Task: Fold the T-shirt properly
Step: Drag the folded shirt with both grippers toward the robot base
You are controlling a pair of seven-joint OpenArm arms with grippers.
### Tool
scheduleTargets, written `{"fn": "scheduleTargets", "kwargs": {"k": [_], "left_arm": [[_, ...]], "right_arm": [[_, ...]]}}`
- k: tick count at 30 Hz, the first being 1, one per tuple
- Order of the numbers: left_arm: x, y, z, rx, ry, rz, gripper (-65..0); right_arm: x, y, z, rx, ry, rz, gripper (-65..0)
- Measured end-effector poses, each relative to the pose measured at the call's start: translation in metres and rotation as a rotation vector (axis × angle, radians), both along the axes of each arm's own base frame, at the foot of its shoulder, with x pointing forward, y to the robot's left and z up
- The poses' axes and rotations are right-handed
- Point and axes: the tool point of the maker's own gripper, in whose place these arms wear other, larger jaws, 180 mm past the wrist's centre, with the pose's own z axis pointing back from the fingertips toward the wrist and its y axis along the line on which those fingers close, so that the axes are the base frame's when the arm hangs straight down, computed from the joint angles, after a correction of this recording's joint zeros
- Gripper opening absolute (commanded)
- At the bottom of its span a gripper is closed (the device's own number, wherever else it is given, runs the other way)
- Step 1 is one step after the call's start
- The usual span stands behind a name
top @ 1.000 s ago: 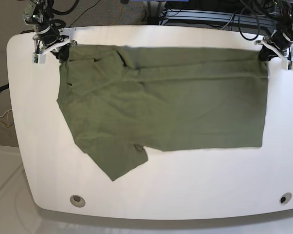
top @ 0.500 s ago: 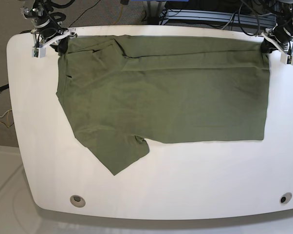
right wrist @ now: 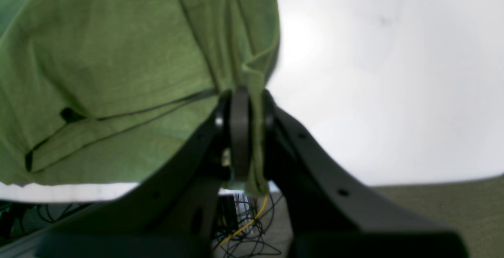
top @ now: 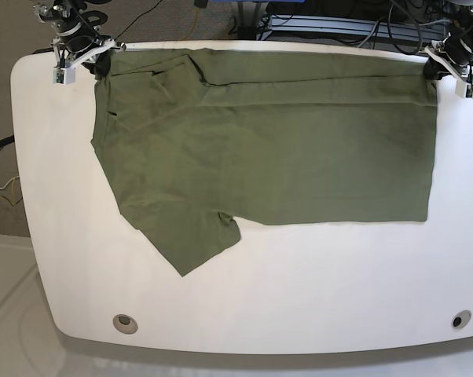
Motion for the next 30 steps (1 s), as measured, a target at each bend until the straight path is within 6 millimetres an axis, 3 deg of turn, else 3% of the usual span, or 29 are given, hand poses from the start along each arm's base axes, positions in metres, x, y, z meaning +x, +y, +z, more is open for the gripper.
{"fn": "scheduleTargets", "kwargs": {"k": [7,9,19,30], "left_arm": [[-0.001,0.001,0.000,-0.001,0.003,0.017,-35.0],[-0.001,0.001,0.000,0.001,0.004,0.019,-22.5],[0.002,0.002,0.002,0.016,0.021,0.023,-13.7],[0.004,0.015,0.010,0.075,0.023,0.031,-15.8]], "right_arm": [[0.002,-0.003,0.000,-0.033,0.006,0.018,-36.0],[0.002,-0.003,0.000,-0.035,0.004,0.019,-32.6],[0.003,-0.003,0.002,-0.058,0.014,0.036,-34.2],[-0.002,-0.018,0.005,-0.073,0.017,-0.009,-33.8]]}}
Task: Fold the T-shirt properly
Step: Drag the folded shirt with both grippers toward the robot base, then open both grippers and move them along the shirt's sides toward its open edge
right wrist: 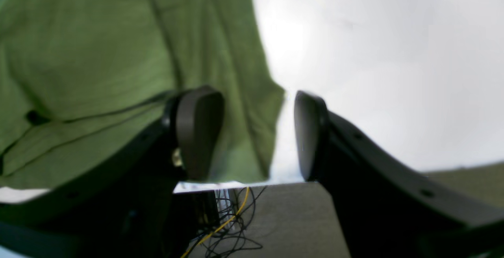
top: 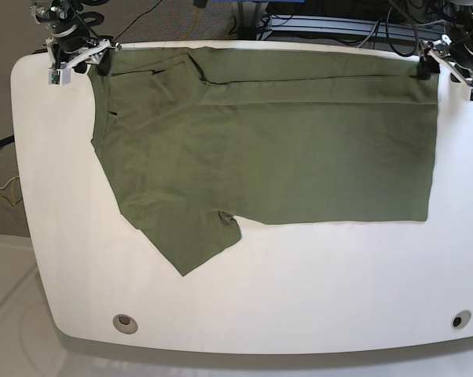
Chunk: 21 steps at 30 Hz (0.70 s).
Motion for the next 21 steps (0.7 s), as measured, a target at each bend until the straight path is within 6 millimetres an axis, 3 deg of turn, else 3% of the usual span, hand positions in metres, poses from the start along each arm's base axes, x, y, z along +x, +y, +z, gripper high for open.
{"fn": "scheduleTargets", "kwargs": {"k": [4,8,11,15,21], "left_arm": [[0.011,0.020,0.019,0.068,-0.051,0.034,-17.8],[0.025,0.026,0.036,0.099,-0.117,0.035,-23.0],[0.042,0.023,0.048,0.118,-0.180,0.013,-27.0],[0.065,0.013,0.061,0.110,-0.261,-0.021,-26.9],[0.093,0.011,0.077,0.109,-0.326,-0.025,-20.7]], "right_arm": [[0.004,-0.008,0.010,0.005,-0.030,-0.030,-33.9],[0.018,-0.011,0.021,-0.006,-0.076,-0.034,-34.4],[0.043,-0.005,0.032,-0.018,-0.116,-0.002,-34.7],[0.087,0.001,0.056,-0.031,-0.229,0.036,-34.6],[0.130,-0.003,0.081,-0.099,-0.303,0.090,-33.7]]}}
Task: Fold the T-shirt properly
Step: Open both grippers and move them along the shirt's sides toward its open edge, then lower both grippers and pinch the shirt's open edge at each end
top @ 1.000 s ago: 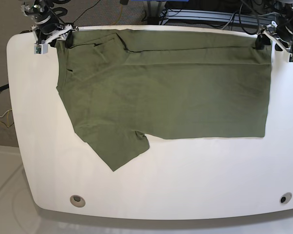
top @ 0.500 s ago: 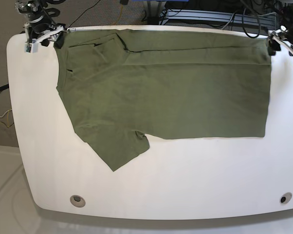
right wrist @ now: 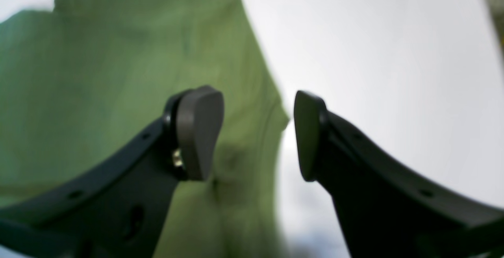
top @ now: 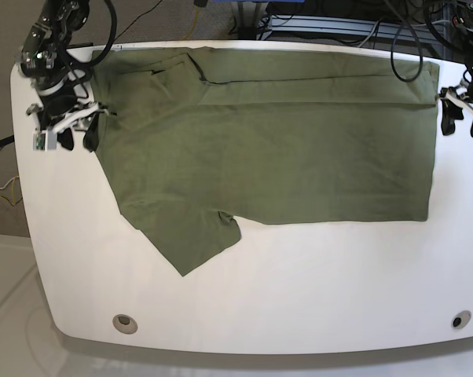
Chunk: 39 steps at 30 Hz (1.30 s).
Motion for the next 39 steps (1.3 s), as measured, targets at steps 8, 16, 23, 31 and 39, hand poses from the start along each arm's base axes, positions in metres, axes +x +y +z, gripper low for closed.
{"fn": "scheduleTargets", "kwargs": {"k": [8,16,23,31,39], "left_arm": [[0.038,-0.004,0.018,-0.018,-0.078,-0.018,-16.1],[0.077,0.007,0.015,-0.061,-0.069,0.003,-17.1],[0.121,-0.009,-0.007,-0.160,-0.059,-0.030,-18.4],[0.163,-0.018,-0.029,-0.205,-0.080,-0.047,-21.1],[0.187,-0.024,-0.050,-0.240,-0.076,-0.043,-21.2]], "right_arm": [[0.046,-0.005,0.025,-0.071,-0.063,0.036,-32.7],[0.084,-0.005,0.039,-0.054,-0.119,0.044,-32.3],[0.100,-0.004,0.021,0.007,-0.078,0.043,-31.5],[0.128,0.001,0.007,0.003,-0.037,0.071,-31.6],[0.153,0.010,-0.010,0.001,0.015,0.101,-31.1]]}}
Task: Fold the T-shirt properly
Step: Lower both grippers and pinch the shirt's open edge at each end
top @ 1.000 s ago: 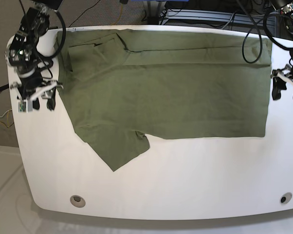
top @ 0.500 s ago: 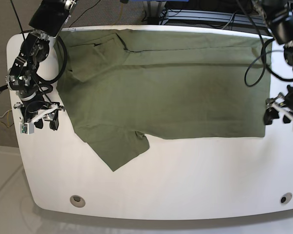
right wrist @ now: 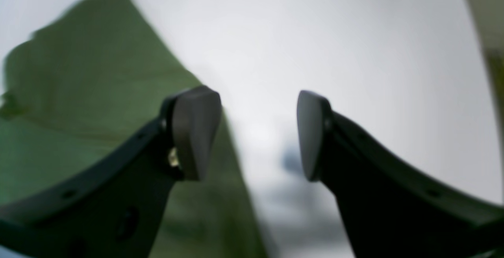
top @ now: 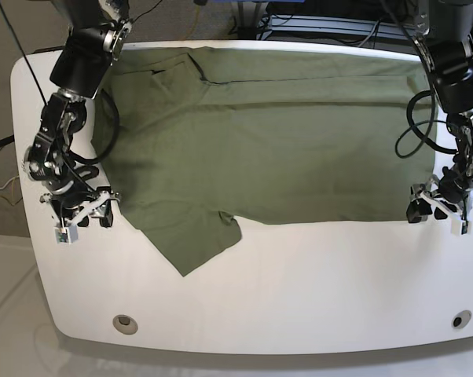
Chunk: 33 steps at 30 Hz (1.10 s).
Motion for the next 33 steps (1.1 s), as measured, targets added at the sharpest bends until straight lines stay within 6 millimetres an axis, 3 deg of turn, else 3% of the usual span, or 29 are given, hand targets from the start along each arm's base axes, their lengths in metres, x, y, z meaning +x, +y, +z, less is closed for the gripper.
{"fn": "scheduleTargets", "kwargs": {"k": [4,12,20,27,33], "left_arm": [[0.009,-0.003,-0.006,0.000,0.020,-0.008,-20.7],[0.022,0.003,0.002,-0.005,-0.002,0.042,-19.8],[0.008,0.013,-0.016,-0.006,0.065,0.095,-19.6],[0.013,0.019,-0.008,-0.010,0.037,0.135,-19.6],[0.007,0.015,-0.015,-0.016,0.049,0.115,-19.4]], "right_arm": [[0.000,-0.006,-0.027,-0.020,0.106,-0.011,-31.2],[0.009,0.003,-0.035,0.068,0.095,-0.006,-31.1],[0.007,0.001,-0.042,0.097,0.095,-0.027,-30.8],[0.002,-0.001,-0.042,0.108,0.098,-0.034,-30.9],[0.000,0.008,-0.047,0.115,0.106,-0.024,-31.2]]}}
